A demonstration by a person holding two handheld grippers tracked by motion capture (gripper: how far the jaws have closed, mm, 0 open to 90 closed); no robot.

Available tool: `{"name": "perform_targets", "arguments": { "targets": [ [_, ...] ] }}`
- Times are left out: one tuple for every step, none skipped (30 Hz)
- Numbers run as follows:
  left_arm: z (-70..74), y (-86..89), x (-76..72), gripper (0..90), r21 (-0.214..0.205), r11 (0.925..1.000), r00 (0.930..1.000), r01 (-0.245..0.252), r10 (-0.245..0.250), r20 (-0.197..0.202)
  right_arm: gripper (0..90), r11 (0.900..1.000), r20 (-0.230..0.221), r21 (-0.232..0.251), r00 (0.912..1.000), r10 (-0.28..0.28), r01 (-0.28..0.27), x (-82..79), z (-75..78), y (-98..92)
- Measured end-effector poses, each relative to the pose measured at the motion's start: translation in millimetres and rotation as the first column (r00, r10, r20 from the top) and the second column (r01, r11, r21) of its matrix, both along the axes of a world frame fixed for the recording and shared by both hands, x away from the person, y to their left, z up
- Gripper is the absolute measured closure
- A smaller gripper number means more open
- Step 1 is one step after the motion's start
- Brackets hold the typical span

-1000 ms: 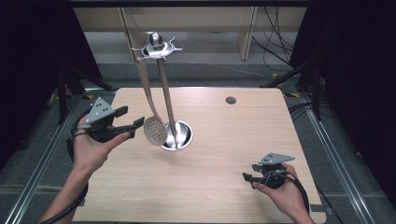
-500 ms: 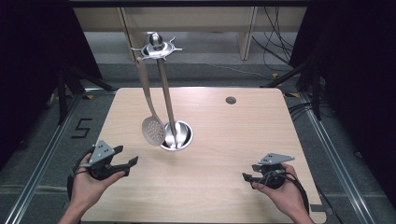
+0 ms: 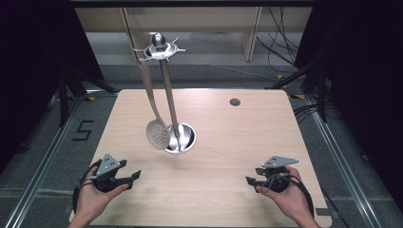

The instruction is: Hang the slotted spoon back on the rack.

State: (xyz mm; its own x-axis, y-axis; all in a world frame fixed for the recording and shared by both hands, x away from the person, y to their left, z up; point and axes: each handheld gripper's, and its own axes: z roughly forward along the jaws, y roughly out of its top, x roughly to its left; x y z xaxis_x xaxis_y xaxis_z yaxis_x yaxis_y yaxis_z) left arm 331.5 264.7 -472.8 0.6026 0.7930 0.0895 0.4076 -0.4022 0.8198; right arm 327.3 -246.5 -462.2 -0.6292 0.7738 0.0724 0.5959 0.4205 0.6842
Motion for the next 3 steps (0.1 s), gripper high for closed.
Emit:
{"name": "perform_targets", "arguments": {
  "targets": [
    [-1.9,-2.5,-1.7,30.9,-0.048,0.9981,0.9992,-0.038,0.037,-0.017,47.0,1.0000,0.002,-0.001,1.0000,0.003,-0.003,0.4,-0.2,-0.1],
    [-2.5,-2.6,-2.1,31.0,-0.059,0.9971,0.9986,-0.048,0.047,-0.025,47.0,1.0000,-0.002,0.002,1.0000,-0.004,0.004,0.0,-0.1,0.2],
    [-2.5,-2.6,-2.1,31.0,-0.059,0.9971,0.9986,-0.048,0.047,-0.025,47.0,1.0000,-0.002,0.002,1.0000,-0.004,0.004,0.0,-0.1,0.2]
  ]
}}
